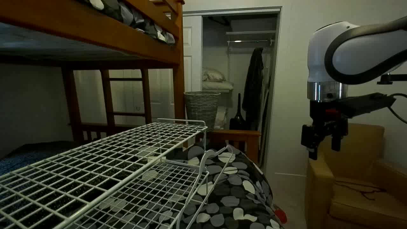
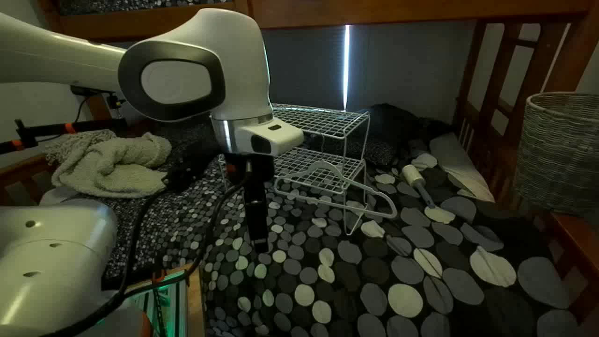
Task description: Hang the white hanger on the bottom shelf of the rack
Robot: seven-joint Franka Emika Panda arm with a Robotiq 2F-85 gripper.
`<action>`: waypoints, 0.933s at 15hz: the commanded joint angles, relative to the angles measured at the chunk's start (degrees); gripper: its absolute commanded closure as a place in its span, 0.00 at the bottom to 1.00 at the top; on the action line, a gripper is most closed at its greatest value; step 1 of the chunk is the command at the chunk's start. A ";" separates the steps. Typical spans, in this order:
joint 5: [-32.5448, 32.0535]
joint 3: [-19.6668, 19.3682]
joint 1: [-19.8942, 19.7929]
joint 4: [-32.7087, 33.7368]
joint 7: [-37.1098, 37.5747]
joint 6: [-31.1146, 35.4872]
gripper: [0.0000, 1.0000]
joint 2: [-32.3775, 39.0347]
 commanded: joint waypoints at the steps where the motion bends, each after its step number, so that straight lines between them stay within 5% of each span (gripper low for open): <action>1: -0.28 -0.36 0.39 -0.50 0.24 -0.13 0.00 0.17; 7: -0.28 -0.38 0.40 -1.22 0.24 -0.13 0.00 0.67; 14: 1.59 0.27 -2.73 6.66 9.44 5.55 0.00 17.03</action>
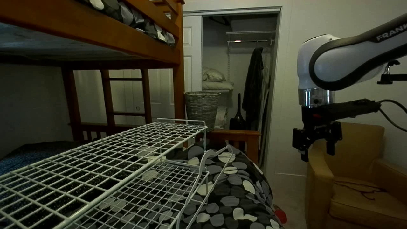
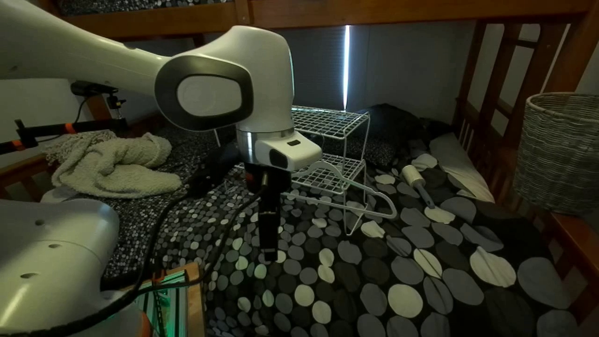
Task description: Hang the white hanger on the bottom shelf of the rack
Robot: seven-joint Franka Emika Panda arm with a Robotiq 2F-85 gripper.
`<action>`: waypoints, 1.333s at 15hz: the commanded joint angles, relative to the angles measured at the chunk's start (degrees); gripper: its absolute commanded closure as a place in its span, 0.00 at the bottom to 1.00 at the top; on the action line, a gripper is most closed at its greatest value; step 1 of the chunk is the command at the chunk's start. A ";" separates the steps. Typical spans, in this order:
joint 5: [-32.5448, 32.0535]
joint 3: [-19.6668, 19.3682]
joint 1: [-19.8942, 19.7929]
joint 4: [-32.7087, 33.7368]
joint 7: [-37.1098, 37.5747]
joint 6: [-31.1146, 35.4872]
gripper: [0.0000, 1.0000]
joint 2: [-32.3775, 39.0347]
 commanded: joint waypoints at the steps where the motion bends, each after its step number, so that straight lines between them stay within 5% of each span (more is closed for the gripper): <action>1: 1.56 0.20 -0.42 5.19 3.70 3.61 0.00 10.73; 11: 2.81 3.89 2.51 18.67 16.01 10.96 0.00 26.63; 20: 2.91 2.97 3.84 18.86 15.16 10.68 0.00 27.10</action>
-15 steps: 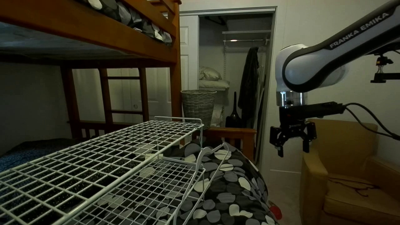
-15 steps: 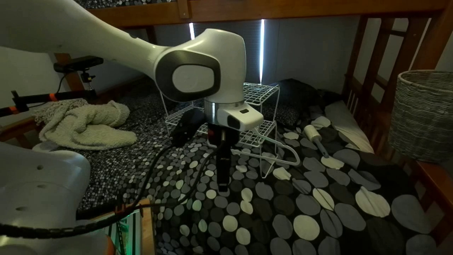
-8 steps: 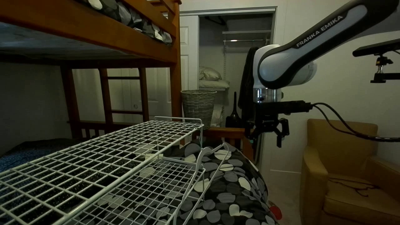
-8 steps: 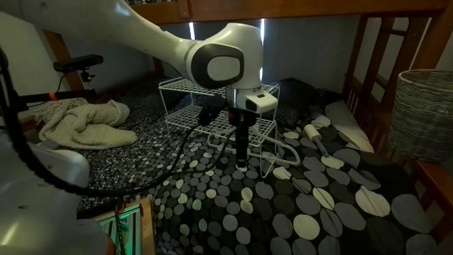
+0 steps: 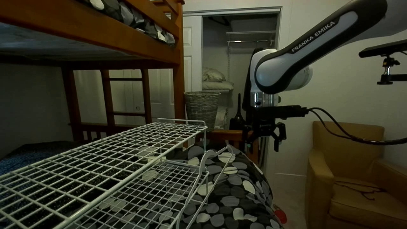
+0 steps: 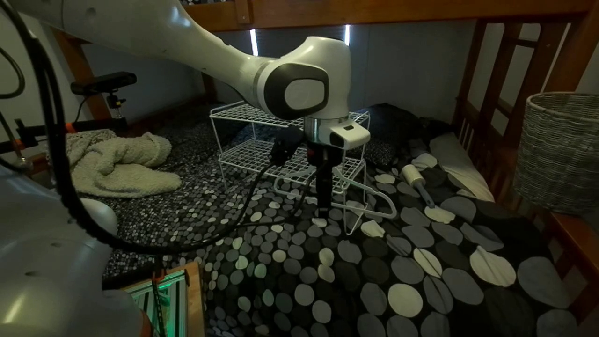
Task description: Hang the white hanger on the bottom shelf of the rack
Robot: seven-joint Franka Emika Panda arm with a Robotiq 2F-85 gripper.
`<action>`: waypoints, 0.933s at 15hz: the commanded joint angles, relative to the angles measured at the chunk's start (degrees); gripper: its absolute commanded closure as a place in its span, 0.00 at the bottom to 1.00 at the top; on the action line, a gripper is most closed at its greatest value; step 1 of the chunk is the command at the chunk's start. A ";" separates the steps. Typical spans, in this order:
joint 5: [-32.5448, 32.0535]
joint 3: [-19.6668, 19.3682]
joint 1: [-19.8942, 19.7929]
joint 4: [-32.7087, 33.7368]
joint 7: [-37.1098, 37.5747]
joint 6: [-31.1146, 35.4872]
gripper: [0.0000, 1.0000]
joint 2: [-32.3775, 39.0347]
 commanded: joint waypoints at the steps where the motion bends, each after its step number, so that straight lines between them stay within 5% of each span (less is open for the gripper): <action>1: -0.35 -1.17 1.20 0.08 0.26 -0.10 0.00 0.06; 14: 0.71 -3.13 1.94 9.92 6.50 5.08 0.00 11.94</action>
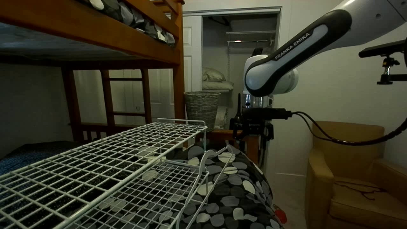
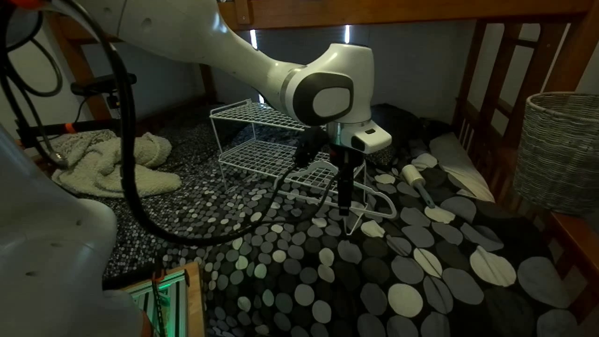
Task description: Hang the white hanger on the bottom shelf of the rack
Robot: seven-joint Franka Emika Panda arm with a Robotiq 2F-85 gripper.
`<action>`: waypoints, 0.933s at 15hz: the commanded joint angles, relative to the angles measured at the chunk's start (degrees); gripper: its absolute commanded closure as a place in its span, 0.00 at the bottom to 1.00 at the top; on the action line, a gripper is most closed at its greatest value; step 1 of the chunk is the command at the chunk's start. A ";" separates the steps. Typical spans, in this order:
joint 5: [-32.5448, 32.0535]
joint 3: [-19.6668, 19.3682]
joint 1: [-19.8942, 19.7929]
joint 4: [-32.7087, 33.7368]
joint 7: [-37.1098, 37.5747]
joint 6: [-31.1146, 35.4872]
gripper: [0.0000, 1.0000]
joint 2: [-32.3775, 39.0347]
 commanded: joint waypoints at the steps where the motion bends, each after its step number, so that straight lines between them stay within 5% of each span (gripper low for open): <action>1: 0.59 -1.38 1.81 4.25 2.22 0.52 0.00 4.22; 14: 2.63 -3.04 4.98 12.27 11.72 0.79 0.00 12.13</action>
